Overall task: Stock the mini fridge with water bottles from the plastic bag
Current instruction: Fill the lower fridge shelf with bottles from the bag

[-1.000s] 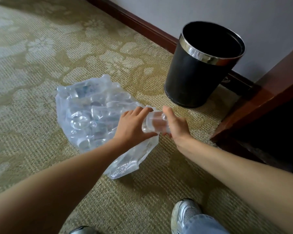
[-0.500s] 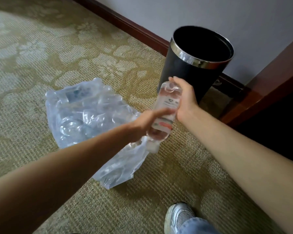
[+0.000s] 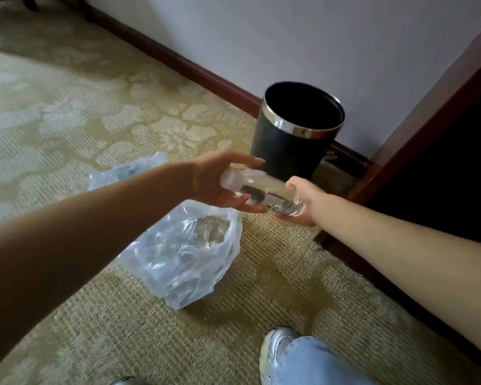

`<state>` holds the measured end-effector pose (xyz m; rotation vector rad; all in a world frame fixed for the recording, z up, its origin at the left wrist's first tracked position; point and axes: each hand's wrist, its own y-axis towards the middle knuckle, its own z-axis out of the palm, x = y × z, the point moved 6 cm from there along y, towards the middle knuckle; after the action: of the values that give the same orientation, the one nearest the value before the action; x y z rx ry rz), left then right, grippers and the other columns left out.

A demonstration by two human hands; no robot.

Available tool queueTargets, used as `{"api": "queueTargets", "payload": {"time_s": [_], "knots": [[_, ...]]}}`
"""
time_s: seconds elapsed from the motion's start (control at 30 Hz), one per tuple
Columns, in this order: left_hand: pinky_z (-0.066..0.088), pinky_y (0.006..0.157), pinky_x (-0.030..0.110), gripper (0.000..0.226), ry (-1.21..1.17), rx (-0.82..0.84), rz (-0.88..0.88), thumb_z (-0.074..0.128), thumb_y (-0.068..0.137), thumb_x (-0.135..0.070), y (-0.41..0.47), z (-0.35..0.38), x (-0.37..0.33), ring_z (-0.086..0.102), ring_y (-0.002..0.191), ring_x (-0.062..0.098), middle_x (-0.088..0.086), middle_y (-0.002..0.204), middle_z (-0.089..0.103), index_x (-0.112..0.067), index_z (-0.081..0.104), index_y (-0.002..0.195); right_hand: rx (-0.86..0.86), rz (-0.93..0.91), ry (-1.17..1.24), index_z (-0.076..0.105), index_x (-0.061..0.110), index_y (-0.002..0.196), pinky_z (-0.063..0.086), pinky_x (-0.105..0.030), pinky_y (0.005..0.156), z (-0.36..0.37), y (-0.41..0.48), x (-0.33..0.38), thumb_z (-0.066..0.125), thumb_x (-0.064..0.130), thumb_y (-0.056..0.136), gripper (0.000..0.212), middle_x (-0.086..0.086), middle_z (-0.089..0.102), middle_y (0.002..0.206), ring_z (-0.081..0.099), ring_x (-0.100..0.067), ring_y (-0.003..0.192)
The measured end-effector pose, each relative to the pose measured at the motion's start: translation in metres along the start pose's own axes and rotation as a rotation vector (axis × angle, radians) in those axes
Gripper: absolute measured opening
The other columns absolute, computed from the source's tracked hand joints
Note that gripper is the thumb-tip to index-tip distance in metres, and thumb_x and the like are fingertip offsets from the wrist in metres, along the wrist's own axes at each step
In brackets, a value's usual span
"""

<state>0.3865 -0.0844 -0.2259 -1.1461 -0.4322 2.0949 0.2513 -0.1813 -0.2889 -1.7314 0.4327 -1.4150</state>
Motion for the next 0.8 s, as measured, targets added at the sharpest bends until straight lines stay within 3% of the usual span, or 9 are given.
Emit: {"api": "queueTargets", "payload": {"time_s": [0.1,0.2,0.27,0.33,0.43,0.6,0.67,0.73,0.8], "knots": [[0.056,0.076,0.026,0.058,0.057,0.085,0.091,0.07,0.073,-0.042,-0.026,0.041,-0.012,0.063,0.103,0.031,0.02,0.113,0.062,-0.002,0.06,0.114,0.087,0.02,-0.11,0.053,0.008,0.102,0.052,-0.031,0.057,-0.008,-0.038,0.008,0.045,0.021,0.086,0.023,-0.013,0.059,0.094,0.06,-0.021,0.072],[0.056,0.081,0.028,0.032,0.107,0.126,0.293,0.07,0.078,-0.028,-0.052,0.095,-0.027,0.065,0.098,0.022,0.012,0.108,0.066,-0.01,0.065,0.105,0.201,-0.004,-0.074,0.062,0.005,0.089,0.053,-0.028,0.057,-0.012,-0.084,0.021,0.046,0.022,0.09,0.023,-0.01,0.059,0.079,0.058,-0.019,0.065],[0.057,0.074,0.025,0.027,0.187,-0.009,0.447,0.072,0.076,-0.009,-0.068,0.127,-0.037,0.07,0.089,0.017,0.009,0.106,0.067,-0.017,0.067,0.101,0.289,-0.024,-0.009,0.071,0.001,0.076,0.053,-0.026,0.053,-0.015,-0.121,0.03,0.045,0.027,0.095,0.041,-0.012,0.061,0.078,0.059,-0.02,0.064],[0.058,0.074,0.028,0.049,0.333,-0.214,0.609,0.07,0.075,0.0,-0.082,0.154,-0.043,0.07,0.093,0.021,0.012,0.116,0.062,-0.024,0.059,0.116,0.358,0.04,0.073,0.07,-0.006,0.081,0.051,-0.022,0.043,-0.02,-0.16,0.032,0.042,0.038,0.096,0.053,-0.017,0.063,0.077,0.061,-0.023,0.06],[0.057,0.081,0.033,0.05,0.478,-0.482,0.752,0.072,0.077,-0.019,-0.104,0.192,-0.033,0.069,0.093,0.019,0.01,0.113,0.067,-0.016,0.054,0.124,0.433,0.09,0.226,0.064,-0.005,0.094,0.054,-0.028,0.041,-0.022,-0.218,0.028,0.044,0.049,0.093,0.057,-0.018,0.064,0.074,0.064,-0.028,0.051],[0.058,0.074,0.031,0.046,0.323,-0.694,0.877,0.066,0.081,-0.047,-0.12,0.228,0.0,0.072,0.085,0.018,0.004,0.097,0.072,-0.014,0.063,0.114,0.261,-0.187,0.08,0.065,0.007,0.114,0.053,-0.044,0.082,-0.034,-0.267,0.007,0.031,0.055,0.096,0.061,-0.016,0.067,0.108,0.064,-0.033,0.105],[0.057,0.074,0.031,0.041,0.215,-0.715,0.857,0.064,0.084,-0.048,-0.124,0.231,0.014,0.071,0.084,0.018,0.005,0.096,0.073,-0.014,0.065,0.107,0.24,-0.308,0.007,0.066,0.01,0.112,0.052,-0.041,0.084,-0.04,-0.283,0.002,0.028,0.061,0.096,0.065,-0.012,0.067,0.105,0.065,-0.027,0.094],[0.055,0.059,0.024,0.042,0.177,-0.752,0.821,0.063,0.083,-0.05,-0.126,0.231,0.026,0.071,0.071,0.014,0.007,0.091,0.072,-0.012,0.066,0.1,0.232,-0.473,-0.174,0.068,0.017,0.097,0.053,-0.031,0.07,-0.043,-0.299,0.001,0.027,0.065,0.094,0.064,-0.006,0.07,0.089,0.067,-0.017,0.072],[0.049,0.045,0.018,0.044,0.147,-0.8,0.759,0.065,0.08,-0.053,-0.124,0.233,0.035,0.069,0.057,0.01,0.006,0.083,0.071,-0.012,0.065,0.094,0.178,-0.617,-0.369,0.067,0.022,0.091,0.057,-0.029,0.07,-0.046,-0.313,0.0,0.031,0.062,0.095,0.054,-0.003,0.073,0.086,0.069,-0.013,0.069]]}}
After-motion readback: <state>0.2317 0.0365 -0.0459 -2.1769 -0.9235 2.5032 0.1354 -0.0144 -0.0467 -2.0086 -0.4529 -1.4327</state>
